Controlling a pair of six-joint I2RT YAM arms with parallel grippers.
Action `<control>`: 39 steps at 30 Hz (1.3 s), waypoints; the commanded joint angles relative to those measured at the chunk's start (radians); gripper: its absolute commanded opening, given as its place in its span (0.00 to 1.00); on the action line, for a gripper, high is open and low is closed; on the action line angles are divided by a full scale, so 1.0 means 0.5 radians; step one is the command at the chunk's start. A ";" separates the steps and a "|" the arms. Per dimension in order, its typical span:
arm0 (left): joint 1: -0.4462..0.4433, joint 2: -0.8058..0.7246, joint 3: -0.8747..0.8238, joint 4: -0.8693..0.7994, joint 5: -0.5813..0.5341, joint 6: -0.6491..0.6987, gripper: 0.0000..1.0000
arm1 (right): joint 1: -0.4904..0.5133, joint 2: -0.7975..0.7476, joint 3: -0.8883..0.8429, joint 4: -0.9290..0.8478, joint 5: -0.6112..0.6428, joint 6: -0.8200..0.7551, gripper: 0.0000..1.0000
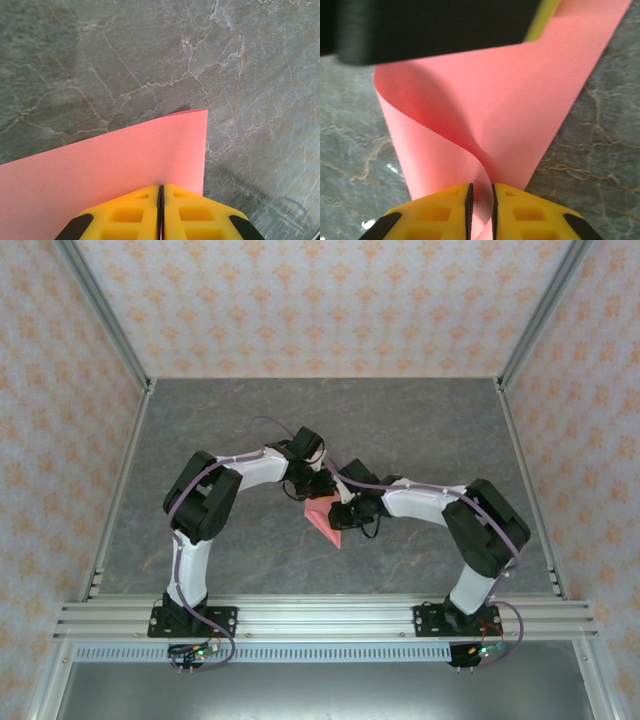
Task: Fold a paper plane with a square sheet of paper (fold left side to right side)
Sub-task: Third fold the triangle at the center of the table.
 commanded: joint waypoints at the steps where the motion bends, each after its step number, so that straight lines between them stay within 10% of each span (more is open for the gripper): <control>1: -0.033 0.078 -0.002 -0.095 -0.059 0.017 0.10 | 0.007 -0.101 -0.030 0.094 -0.075 -0.005 0.20; 15: -0.033 0.078 -0.005 -0.089 -0.060 0.017 0.10 | 0.006 -0.140 -0.047 0.084 0.025 -0.056 0.00; 39: -0.044 0.063 -0.016 -0.093 -0.060 0.014 0.09 | -0.002 -0.049 -0.078 0.194 0.147 -0.206 0.00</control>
